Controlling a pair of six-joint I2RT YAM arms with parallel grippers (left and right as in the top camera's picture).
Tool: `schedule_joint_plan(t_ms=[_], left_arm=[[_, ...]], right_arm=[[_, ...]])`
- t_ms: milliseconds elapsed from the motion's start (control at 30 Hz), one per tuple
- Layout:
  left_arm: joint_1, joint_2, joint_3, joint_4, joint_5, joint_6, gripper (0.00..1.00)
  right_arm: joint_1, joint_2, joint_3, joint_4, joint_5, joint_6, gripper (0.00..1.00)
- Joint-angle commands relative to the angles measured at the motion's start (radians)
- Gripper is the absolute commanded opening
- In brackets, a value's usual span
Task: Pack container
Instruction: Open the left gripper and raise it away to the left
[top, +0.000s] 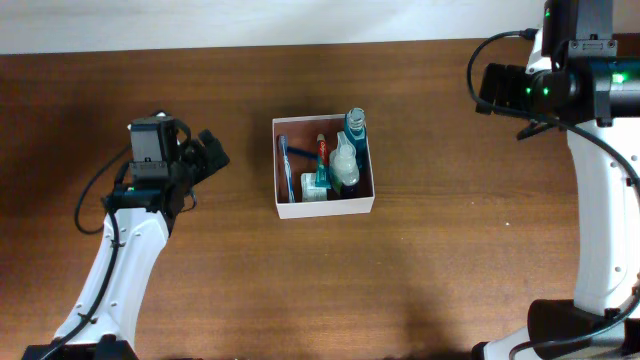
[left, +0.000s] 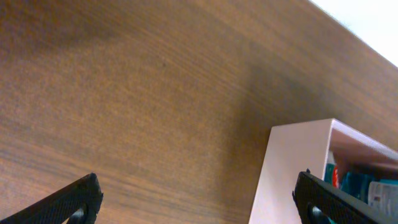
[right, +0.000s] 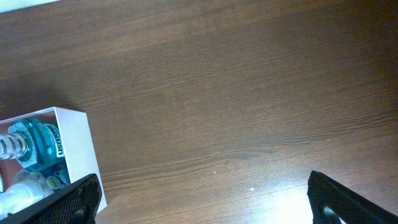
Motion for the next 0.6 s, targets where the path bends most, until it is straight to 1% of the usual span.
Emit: schedule_joint_plan(t_ms=[0,333,400,467,567], left_arm=[[0.002,-0.013,0.008,-0.016,-0.003,0.012,0.99],[0.002,-0.013,0.008,-0.019,-0.003,0.012,0.99],[0.002,-0.013,0.008,-0.019,-0.003,0.012,0.99],[0.002,-0.013,0.008,-0.019,-0.003,0.012,0.99],[0.002,-0.013,0.008,-0.019,-0.003,0.012,0.99]], right_arm=[[-0.004,0.002,0.002,0.003,0.012,-0.005,0.99],[0.005,0.008,-0.005,0.002,0.009,-0.005,0.99],[0.012,0.002,-0.005,0.017,0.047,-0.021,0.99],[0.025,-0.015,-0.005,0.076,0.060,-0.021,0.99],[0.064,-0.064,-0.008,0.275,0.019,-0.021,0.99]])
